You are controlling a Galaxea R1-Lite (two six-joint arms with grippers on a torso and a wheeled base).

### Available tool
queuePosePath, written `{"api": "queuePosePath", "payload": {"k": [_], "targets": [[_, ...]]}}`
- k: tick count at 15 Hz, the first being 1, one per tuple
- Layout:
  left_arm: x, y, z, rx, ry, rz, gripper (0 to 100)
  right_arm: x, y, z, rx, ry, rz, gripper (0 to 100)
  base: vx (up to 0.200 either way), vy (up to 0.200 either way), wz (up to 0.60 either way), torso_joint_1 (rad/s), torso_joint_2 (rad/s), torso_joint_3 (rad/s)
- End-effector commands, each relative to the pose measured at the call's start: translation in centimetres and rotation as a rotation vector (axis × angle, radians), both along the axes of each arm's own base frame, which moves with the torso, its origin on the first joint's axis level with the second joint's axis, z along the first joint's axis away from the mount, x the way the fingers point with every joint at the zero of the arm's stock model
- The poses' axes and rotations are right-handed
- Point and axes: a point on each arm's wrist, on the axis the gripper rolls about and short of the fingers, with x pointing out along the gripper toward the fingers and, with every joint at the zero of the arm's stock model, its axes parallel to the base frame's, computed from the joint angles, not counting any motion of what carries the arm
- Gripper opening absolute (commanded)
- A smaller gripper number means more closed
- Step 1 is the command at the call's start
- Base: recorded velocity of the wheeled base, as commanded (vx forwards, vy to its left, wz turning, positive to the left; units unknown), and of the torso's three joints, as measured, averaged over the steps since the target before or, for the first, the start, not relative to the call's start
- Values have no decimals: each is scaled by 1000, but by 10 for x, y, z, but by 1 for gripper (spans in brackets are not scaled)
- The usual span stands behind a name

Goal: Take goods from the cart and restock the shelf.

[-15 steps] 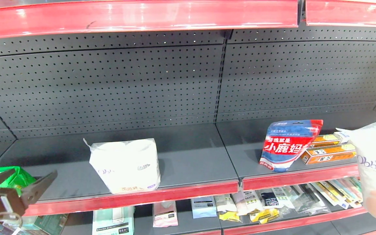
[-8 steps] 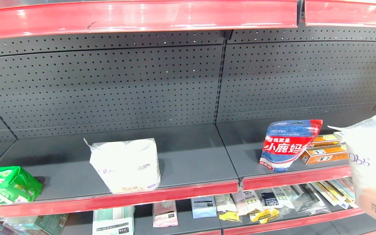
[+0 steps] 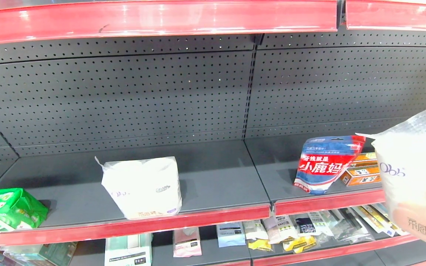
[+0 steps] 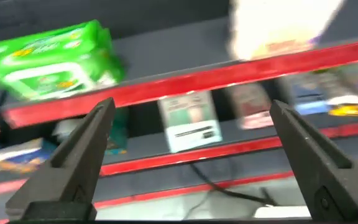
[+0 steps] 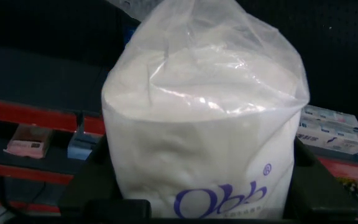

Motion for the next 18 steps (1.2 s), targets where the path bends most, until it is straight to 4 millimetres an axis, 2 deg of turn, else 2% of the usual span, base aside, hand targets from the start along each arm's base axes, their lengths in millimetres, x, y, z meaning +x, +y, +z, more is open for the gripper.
{"api": "queuePosePath", "payload": {"k": [1, 8, 12, 14, 16, 18], "targets": [[-3, 1, -15, 33, -17, 7, 100, 1, 0, 4, -1, -10, 6, 0, 0, 0, 600, 2, 2, 2], [-2, 0, -18, 63, -4, -7, 100, 5, 3, 5, 7, -3, 45, 0, 0, 0, 600, 7, 3, 0], [-2, 0, -18, 62, -4, -6, 100, 13, 5, 18, 39, -16, 125, 0, 0, 0, 0, 0, 0, 0], [-2, 0, -18, 53, -3, -2, 100, 25, 6, 23, 68, 5, 169, 0, 0, 0, 0, 0, 0, 0], [2, 0, -23, -61, -34, 30, 100, 61, 15, 30, 98, 37, 245, 0, 0, 0, 0, 0, 0, 0], [12, 0, -28, -142, -157, 84, 100, 82, 22, 25, 131, 51, 279, 0, 0, 0, 0, 0, 0, 0]]}}
